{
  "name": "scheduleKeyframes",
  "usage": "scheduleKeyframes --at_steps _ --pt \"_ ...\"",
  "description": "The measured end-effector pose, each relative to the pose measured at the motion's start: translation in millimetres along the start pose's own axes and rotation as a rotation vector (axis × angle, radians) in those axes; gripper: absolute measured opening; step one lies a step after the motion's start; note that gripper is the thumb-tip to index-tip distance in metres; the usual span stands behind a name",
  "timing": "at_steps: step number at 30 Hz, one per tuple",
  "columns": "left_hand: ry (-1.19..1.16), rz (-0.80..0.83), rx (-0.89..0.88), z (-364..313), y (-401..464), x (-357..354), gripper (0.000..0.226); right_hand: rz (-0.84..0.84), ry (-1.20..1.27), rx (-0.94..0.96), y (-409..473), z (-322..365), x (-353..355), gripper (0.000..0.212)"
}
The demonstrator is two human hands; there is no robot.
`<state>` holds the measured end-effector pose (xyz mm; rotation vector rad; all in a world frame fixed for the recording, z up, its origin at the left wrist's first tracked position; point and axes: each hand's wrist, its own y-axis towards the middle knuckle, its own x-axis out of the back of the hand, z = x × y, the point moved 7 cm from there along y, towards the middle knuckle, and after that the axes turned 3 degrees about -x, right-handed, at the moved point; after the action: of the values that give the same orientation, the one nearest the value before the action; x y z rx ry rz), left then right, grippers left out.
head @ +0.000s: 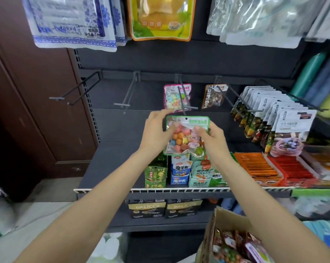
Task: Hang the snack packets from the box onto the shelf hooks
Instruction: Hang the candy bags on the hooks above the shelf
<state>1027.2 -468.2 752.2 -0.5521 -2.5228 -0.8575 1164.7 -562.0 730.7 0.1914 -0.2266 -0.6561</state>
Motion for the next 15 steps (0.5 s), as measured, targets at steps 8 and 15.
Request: scheduleKeyframes --at_steps 8,15 --pt "0.016 0.149 0.029 4.9 -0.4 -11.5 0.064 0.036 0.036 -0.043 12.4 -3.5 -7.5 0.019" --pt "0.005 0.100 0.025 7.5 0.3 -14.2 0.068 -0.148 -0.131 0.194 6.8 9.5 2.5 0.039"
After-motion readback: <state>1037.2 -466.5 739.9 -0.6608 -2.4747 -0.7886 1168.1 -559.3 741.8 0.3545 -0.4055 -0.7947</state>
